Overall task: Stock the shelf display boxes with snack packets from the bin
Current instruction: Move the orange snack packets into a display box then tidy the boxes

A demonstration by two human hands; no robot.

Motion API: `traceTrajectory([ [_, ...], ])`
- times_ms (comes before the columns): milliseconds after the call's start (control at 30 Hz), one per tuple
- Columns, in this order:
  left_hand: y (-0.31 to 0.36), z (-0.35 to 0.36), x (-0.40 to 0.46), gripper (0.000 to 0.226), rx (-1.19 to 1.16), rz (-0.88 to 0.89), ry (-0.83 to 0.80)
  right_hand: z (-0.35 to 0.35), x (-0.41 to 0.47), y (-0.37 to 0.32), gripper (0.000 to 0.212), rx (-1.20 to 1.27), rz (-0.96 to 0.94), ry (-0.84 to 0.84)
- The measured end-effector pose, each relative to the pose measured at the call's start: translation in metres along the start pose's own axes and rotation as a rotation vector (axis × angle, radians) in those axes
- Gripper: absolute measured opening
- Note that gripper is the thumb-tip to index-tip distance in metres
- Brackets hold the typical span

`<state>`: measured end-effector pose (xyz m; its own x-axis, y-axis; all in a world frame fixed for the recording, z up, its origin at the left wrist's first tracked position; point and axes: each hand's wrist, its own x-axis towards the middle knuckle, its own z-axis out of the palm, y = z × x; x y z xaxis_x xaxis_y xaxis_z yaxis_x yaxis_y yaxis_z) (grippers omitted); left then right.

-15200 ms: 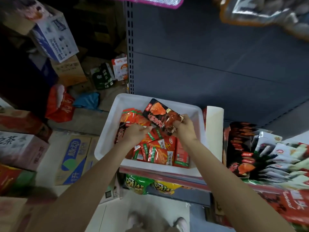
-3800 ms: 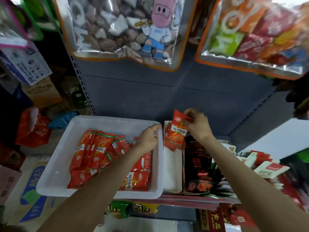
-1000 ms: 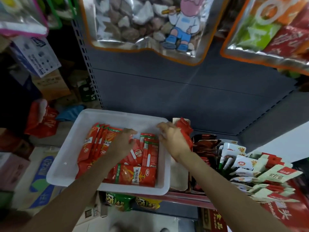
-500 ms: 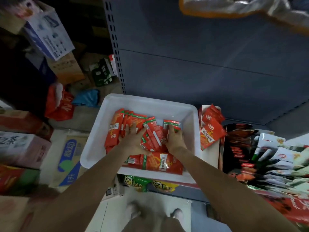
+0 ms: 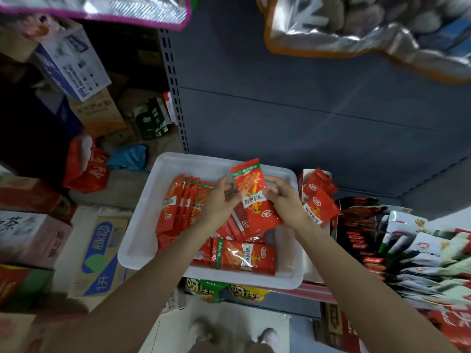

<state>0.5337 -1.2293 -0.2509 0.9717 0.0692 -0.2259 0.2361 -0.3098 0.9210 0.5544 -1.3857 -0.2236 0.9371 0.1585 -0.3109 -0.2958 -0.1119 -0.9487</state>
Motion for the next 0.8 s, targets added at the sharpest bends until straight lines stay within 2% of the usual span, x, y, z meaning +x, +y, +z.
traceTrajectory([
  [67, 0.016, 0.002, 0.002, 0.043, -0.264, -0.046, 0.057, -0.003, -0.001, -0.004, 0.025, 0.003, -0.033, -0.057],
  [133, 0.026, 0.004, 0.004, 0.032, -0.358, -0.032, 0.091, -0.008, -0.004, -0.008, 0.024, -0.033, -0.037, -0.067],
  [200, 0.038, 0.006, 0.006, 0.033, -0.431, -0.018, 0.130, -0.018, -0.006, -0.013, 0.025, -0.042, -0.002, -0.080],
  [267, 0.048, 0.011, 0.006, 0.041, -0.525, -0.035, 0.159, -0.029, -0.007, -0.016, 0.036, -0.067, 0.011, -0.085],
  [333, 0.056, 0.017, 0.006, 0.046, -0.572, -0.057, 0.132, -0.044, -0.008, -0.021, 0.042, -0.148, -0.061, 0.061],
  [433, 0.062, 0.034, 0.005, 0.035, -0.473, -0.070, 0.028, -0.070, -0.015, -0.034, 0.031, -0.134, -0.161, 0.338],
  [500, 0.065, 0.050, 0.008, 0.025, -0.326, -0.055, -0.032, -0.086, -0.021, -0.042, 0.023, -0.045, -0.188, 0.409],
  [567, 0.067, 0.065, 0.012, 0.021, -0.172, -0.043, -0.077, -0.103, -0.023, -0.046, 0.014, -0.078, -0.214, 0.455],
  [667, 0.065, 0.084, 0.020, 0.031, 0.009, -0.042, -0.087, -0.124, -0.028, -0.057, 0.013, -0.286, -0.265, 0.489],
  [800, 0.061, 0.097, 0.024, 0.051, 0.169, -0.010, -0.153, -0.147, -0.036, -0.072, 0.017, -0.721, -0.276, 0.409],
])
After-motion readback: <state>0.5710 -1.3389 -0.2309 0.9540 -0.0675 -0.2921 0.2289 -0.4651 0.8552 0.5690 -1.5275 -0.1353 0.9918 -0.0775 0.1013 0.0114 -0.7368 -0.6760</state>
